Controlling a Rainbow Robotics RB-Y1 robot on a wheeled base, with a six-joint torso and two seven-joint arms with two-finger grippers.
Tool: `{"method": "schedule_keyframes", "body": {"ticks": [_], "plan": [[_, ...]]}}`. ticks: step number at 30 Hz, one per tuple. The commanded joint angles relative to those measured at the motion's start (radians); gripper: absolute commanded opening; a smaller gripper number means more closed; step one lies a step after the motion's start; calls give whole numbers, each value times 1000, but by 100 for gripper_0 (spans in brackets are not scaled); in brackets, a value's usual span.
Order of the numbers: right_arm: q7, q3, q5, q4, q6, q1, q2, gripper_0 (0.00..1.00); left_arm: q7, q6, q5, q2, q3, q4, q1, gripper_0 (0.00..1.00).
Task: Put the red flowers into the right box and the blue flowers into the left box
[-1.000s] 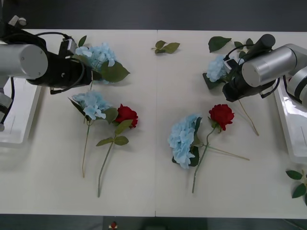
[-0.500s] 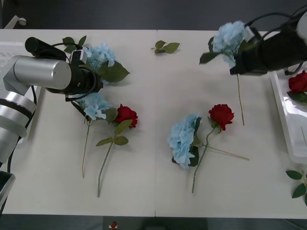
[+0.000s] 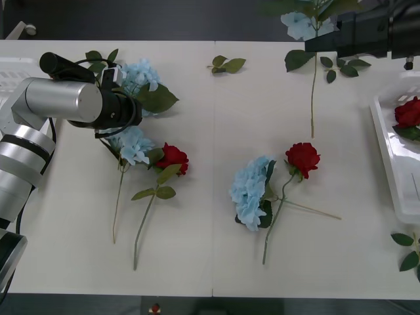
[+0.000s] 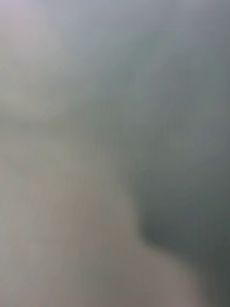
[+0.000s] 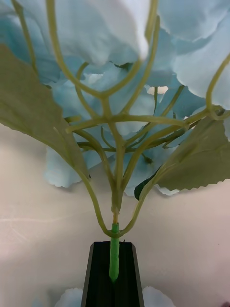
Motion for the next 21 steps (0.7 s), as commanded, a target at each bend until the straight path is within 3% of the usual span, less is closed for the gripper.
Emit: {"method": "schedule_keyframes", "body": {"ticks": [1, 3, 5, 12, 17, 21], "plan": [[104, -22, -51, -79, -6, 5, 43, 0, -38, -9, 22, 21, 3, -26, -29, 83], [142, -25, -68, -120, -29, 28, 75, 0, -41, -4, 34, 27, 3, -37, -29, 94], [176, -25, -71, -169, -57, 56, 106, 0, -43, 19, 77, 38, 4, -58, -29, 99], [207, -23, -63, -275, -183, 120, 215, 0, -73, 122, 352, 112, 37, -166, -23, 99], [219, -32, -54, -281, -252, 126, 307, 0, -302, 208, 657, 174, 159, -210, 51, 100], [224, -60, -20, -281, -289, 126, 357, 0, -463, 292, 770, 205, 245, -213, 99, 99]]}}
